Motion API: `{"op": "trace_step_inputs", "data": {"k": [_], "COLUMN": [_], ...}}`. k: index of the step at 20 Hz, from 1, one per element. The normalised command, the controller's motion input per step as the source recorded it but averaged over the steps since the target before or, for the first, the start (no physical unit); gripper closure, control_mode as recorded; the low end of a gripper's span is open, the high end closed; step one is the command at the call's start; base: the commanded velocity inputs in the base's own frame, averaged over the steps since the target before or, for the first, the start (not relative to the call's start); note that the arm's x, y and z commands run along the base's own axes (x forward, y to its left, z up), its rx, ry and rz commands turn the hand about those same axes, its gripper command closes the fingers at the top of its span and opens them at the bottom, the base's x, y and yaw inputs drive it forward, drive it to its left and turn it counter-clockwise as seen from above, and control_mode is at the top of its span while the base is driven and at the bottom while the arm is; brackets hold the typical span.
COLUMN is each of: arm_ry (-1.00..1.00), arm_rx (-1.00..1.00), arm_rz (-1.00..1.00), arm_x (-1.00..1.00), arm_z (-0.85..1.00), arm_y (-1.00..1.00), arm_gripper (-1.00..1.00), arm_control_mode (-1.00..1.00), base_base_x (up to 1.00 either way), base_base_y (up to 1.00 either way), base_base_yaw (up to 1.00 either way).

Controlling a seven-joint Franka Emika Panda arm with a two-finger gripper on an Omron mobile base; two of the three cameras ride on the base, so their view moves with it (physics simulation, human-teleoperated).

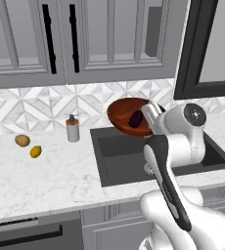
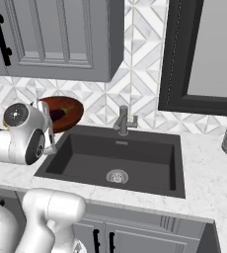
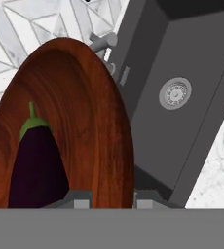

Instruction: Pick the eggplant from the sink and place it in the bowl. Then pick the bowl and place it in the microwave. Then close the microwave door and press the start button.

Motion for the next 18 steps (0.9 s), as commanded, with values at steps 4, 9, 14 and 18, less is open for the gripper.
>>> {"op": "trace_step_inputs", "data": {"k": [4, 9, 14, 18], "arm_ry": [-0.04, 0.0, 0.0, 0.0], "arm_rx": [0.02, 0.0, 0.0, 0.0], "arm_rz": [-0.12, -0.08, -0.05, 0.0], "arm_x": [-0.58, -0.56, -0.56, -0.48], "arm_z": [0.82, 0.66, 0.55, 0.23], "arm_y": [-0.43, -0.38, -0.27, 0.03], "arm_gripper": [1.0, 1.0, 1.0, 1.0], "arm_control_mode": [-1.0, -1.0, -1.0, -1.0], "base_base_x": [0.0, 0.0, 0.0, 0.0], "base_base_y": [0.0, 0.0, 0.0, 0.0], "base_base_yaw": [0.0, 0.0, 0.0, 0.0]}}
